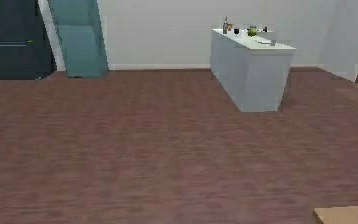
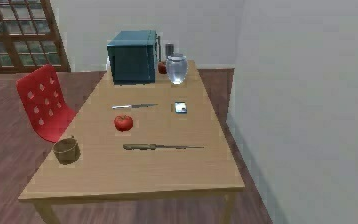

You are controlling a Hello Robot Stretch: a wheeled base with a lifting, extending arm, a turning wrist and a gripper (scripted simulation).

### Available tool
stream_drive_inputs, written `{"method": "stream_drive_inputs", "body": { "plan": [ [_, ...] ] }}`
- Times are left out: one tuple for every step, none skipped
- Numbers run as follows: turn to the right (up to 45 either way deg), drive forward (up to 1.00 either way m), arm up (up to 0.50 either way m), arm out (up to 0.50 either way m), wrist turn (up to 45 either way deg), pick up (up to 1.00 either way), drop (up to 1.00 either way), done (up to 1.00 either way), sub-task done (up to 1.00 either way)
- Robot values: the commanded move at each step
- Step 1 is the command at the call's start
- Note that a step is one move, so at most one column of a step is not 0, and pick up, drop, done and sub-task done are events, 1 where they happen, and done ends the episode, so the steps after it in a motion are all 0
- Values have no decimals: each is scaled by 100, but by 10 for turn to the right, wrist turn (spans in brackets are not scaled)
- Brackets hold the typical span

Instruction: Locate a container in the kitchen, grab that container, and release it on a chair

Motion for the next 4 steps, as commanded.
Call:
{"method": "stream_drive_inputs", "body": {
  "plan": [
    [-270, 0, 0, 0, 0, 0, 0, 0, 0],
    [0, 0, 50, 0, 0, 0, 0, 0, 0],
    [0, 0, 32, 0, 0, 0, 0, 0, 0],
    [0, 0, 0, 50, 0, 0, 0, 0, 0]
  ]
}}
